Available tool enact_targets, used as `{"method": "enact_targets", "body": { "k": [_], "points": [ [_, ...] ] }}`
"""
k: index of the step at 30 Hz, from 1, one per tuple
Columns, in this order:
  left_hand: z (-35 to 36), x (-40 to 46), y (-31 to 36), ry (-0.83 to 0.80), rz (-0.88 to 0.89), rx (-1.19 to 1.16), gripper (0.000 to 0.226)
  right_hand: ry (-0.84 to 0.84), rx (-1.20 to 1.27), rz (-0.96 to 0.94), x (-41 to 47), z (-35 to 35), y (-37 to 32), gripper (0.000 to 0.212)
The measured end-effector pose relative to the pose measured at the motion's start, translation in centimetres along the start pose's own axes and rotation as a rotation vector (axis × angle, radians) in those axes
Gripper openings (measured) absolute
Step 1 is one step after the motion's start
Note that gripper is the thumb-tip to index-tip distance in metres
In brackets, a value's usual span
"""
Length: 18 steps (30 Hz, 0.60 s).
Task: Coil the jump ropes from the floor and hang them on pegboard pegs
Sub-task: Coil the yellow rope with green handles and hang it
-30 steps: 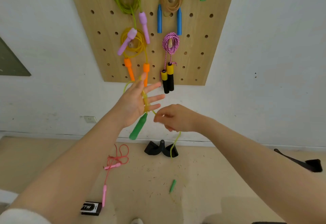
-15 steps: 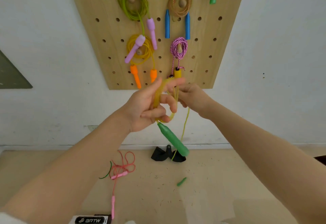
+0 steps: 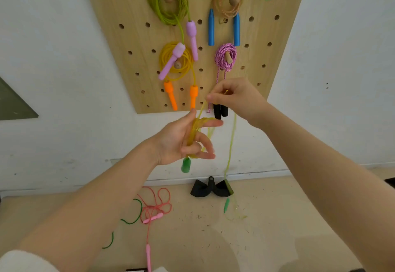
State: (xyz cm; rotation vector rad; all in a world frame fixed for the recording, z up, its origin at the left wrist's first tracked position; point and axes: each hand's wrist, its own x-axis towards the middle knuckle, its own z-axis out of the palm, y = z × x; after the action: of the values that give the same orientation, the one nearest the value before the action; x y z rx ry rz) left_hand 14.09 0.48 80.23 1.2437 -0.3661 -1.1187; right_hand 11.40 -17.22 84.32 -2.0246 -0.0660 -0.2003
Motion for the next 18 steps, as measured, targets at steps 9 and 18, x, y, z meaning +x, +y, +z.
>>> {"method": "enact_targets", "body": {
  "k": [9, 18],
  "points": [
    [-1.3, -0.1, 2.4, -0.068, 0.015, -0.100, 0.045, -0.350, 0.528, 0.217, -0.6, 3.3, 3.4, 0.040],
    [-1.2, 1.4, 1.6, 0.196, 0.220, -0.044, 0.046, -0.186, 0.386, 0.137, -0.1, 1.4, 4.0, 0.013]
  ]
}}
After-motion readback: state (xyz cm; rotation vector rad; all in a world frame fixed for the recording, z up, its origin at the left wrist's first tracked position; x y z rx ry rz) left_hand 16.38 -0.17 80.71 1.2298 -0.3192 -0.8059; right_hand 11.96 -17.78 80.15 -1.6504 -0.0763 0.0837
